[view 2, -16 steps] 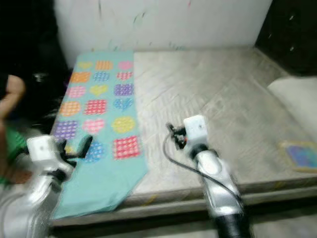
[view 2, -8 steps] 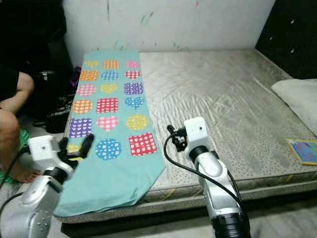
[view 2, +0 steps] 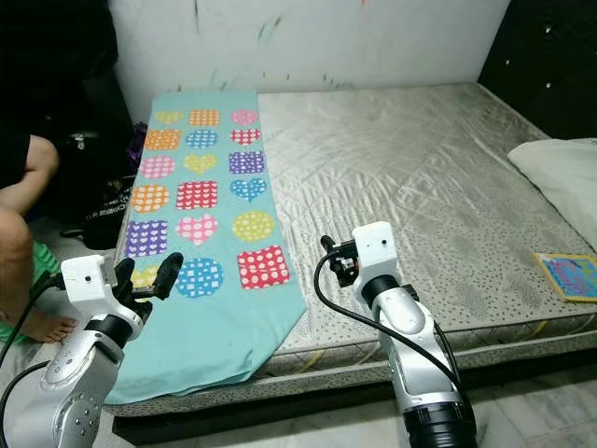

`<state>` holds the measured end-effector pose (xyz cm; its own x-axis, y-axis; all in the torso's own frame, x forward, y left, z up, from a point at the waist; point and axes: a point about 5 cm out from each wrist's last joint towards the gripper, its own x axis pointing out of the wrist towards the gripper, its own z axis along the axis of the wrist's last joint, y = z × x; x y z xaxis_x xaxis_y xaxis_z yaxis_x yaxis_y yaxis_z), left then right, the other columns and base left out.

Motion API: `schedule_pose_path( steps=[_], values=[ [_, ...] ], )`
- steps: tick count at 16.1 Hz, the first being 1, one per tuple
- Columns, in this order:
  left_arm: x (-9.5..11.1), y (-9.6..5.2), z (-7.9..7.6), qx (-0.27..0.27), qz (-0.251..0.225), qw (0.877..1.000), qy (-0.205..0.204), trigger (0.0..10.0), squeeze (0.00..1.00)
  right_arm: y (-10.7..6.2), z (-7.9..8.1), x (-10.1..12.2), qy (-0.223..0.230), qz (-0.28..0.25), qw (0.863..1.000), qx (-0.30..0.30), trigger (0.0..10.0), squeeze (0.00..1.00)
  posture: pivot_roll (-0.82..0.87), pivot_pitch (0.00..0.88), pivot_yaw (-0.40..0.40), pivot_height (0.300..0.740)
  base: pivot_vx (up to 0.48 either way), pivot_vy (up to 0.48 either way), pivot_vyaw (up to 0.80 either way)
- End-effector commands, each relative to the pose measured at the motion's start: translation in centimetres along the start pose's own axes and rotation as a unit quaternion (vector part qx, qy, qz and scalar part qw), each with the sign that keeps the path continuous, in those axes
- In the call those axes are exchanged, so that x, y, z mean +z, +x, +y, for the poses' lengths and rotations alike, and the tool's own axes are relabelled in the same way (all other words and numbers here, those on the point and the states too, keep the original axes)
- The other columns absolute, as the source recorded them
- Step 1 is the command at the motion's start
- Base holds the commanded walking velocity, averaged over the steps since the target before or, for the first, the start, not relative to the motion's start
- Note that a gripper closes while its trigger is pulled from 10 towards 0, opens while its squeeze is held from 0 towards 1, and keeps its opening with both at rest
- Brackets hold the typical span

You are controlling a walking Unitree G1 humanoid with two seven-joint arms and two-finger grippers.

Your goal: Clean up the room

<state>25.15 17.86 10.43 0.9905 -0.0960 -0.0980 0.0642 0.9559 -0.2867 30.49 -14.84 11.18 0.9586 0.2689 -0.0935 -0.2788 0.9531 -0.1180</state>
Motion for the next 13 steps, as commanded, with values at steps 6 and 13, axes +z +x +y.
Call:
schedule_pose_path(
  steps=[6,13],
  values=[
    [0.25,0.15,-0.18,-0.005,-0.001,1.0,0.008,10.0,0.0,-0.03,-0.12,0.15,-0.003,-0.003,1.0,-0.005,10.0,0.0,-0.16,0.0,-0.006,0.74,0.0,-0.432,0.0],
    [0.63,0.01,-0.53,-0.024,-0.02,0.999,-0.013,10.0,0.0,-0.16,-0.21,-0.1,-0.004,0.002,1.0,-0.006,10.0,0.0,-0.16,0.0,-0.007,0.74,0.0,-0.343,0.0]
  ],
)
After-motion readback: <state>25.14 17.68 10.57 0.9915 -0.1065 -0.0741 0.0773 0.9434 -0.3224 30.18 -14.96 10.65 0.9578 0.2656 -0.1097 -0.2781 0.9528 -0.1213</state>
